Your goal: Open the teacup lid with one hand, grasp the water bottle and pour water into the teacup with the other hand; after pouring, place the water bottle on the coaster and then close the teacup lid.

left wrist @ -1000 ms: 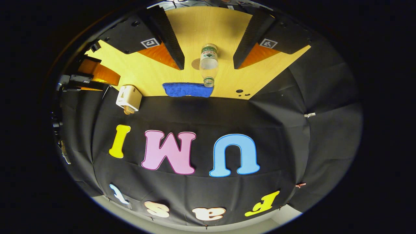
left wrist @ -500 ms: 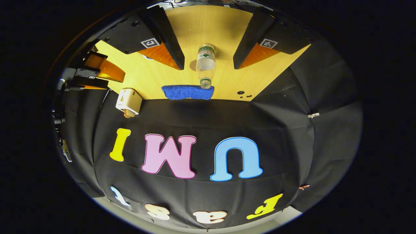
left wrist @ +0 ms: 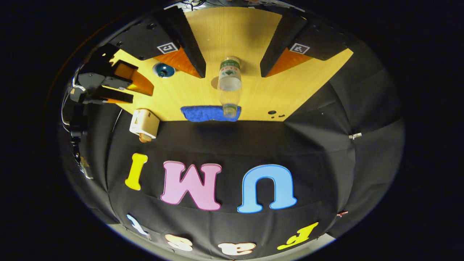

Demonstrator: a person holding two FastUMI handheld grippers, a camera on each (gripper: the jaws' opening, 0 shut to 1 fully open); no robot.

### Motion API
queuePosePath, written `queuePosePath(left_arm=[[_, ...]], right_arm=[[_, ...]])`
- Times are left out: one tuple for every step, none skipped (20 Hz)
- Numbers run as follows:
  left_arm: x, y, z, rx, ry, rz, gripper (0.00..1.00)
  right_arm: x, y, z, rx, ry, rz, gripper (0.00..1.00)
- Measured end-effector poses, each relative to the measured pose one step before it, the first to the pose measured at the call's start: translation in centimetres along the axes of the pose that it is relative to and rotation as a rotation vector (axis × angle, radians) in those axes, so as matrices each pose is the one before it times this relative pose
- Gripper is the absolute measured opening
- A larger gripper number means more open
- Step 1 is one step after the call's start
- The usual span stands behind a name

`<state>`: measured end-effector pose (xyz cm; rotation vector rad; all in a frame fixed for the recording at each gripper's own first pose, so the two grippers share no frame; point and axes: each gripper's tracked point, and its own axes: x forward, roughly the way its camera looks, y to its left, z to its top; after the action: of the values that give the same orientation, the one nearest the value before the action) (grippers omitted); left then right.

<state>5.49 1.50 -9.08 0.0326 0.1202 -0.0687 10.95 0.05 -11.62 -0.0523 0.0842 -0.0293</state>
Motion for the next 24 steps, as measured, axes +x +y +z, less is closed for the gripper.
queuePosePath(left_arm=[[0.119, -0.389, -1.061, -0.00287, 0.01287, -0.01197, 0.96], [0.238, -0.385, -0.993, -0.0051, 0.01234, -0.01149, 0.95], [0.298, -0.132, -0.851, -0.00348, 0.01195, -0.00301, 0.95], [0.355, -0.077, -0.972, 0.00145, 0.00862, -0.00066, 0.95], [0.462, 0.019, -0.863, 0.00686, 0.00978, 0.00066, 0.95], [0.505, 0.064, -0.859, 0.00709, 0.01171, 0.00231, 0.95], [0.454, 0.268, -0.634, 0.00156, 0.00856, 0.00384, 0.95], [0.454, 0.265, -0.504, -0.0058, 0.00333, 0.00212, 0.96], [0.33, 0.278, -0.46, -0.01154, 0.00271, 0.0037, 0.95], [0.336, 0.333, -0.342, -0.01608, 0.00234, 0.0051, 0.95], [0.235, 0.263, -0.445, -0.02151, 0.00834, 0.00476, 0.95], [-0.05, 0.258, -0.58, -0.02621, 0.00708, 0.00414, 0.95], [0.05, 0.023, -0.199, -0.0269, 0.00518, 0.00261, 0.95], [0.126, 0.179, -0.175, -0.0209, 0.00576, 0.00051, 0.96], [0.118, 0.215, -0.201, -0.00932, 0.00321, 0.00227, 0.96], [0.027, 0.258, -0.26, 0.003, 0.00048, 0.00298, 0.95], [0.036, 0.149, -0.271, 0.01234, 0.00645, 0.00513, 0.96], [-0.014, 0.08, -0.259, 0.01283, 0.00616, 0.0015, 0.96], [-0.091, -0.173, 0.104, 0.01128, -0.00423, -0.00385, 0.96], [-0.212, -0.149, 0.199, 0.00764, -0.00674, -0.00702, 0.96], [-0.116, -0.228, 0.077, 0.00387, -0.00165, -0.0074, 0.95], [0.126, -0.209, -0.058, 0.00187, 0.00074, -0.00706, 0.96], [-0.051, -0.314, 0.06, 0.00099, 0.00047, -0.00479, 0.96], [-0.023, -0.107, 0.116, 0.00332, -0.00177, -0.00423, 0.96]], right_arm=[[1.017, -0.299, -0.825, 0.01308, 0.00257, -0.01406, 0.99], [1.011, -0.323, -0.8, 0.01441, 0.00463, -0.01213, 0.99], [0.866, -0.161, -0.844, 0.00517, 0.00566, -0.00706, 0.99], [0.845, -0.29, -0.921, -0.00508, 0.00664, -0.0094, 0.99], [0.494, -0.004, -0.803, -0.01346, 0.00299, 0.00117, 0.99], [0.719, -0.012, -0.544, -0.01057, -0.00068, 0.00266, 0.99], [0.355, -0.234, -0.53, -0.00458, 0.00357, 0.0009, 0.99], [0.272, -0.057, -0.53, 0.00182, 0.00489, 0.00121, 0.99], [0.233, 0.074, -0.429, 0.006, 0.00435, 0.00429, 0.99], [0.121, 0.043, -0.285, 0.00159, 0.00076, -0.00009, 0.98], [0.031, 0.149, -0.21, -0.0027, -0.00272, -0.00405, 0.97], [-0.024, 0.242, -0.131, -0.00686, -0.00385, -0.00562, 0.87], [-0.037, 0.242, -0.092, -0.00162, -0.00754, 0.00407, 0.81], [0.076, 0.28, -0.236, -0.00411, 0.00145, 0.00435, 0.7], [0.024, 0.449, -0.534, -0.0073, 0.00928, 0.0083, 0.67], [0.124, 0.52, -0.548, -0.00946, 0.01089, 0.00872, 0.64], [0.088, 0.383, -0.156, -0.0075, 0.00325, 0.00632, 0.65], [0.09, 0.075, -0.042, -0.00698, -0.00737, -0.0002, 0.65], [-0.17, -0.107, 0.014, -0.00271, -0.00169, -0.00111, 0.65], [0.065, -0.133, -0.041, 0.00073, -0.00021, -0.00444, 0.67], [-0.027, 0.035, -0.016, 0.00703, 0.00055, -0.00146, 0.66], [0.049, 0.022, -0.077, 0.00571, 0.00444, 0.00132, 0.65], [0.117, 0.107, 0.197, 0.00618, -0.00036, 0.00155, 0.65], [-0.028, 0.013, -0.086, 0.00617, 0.0089, 0.0042, 0.62]])
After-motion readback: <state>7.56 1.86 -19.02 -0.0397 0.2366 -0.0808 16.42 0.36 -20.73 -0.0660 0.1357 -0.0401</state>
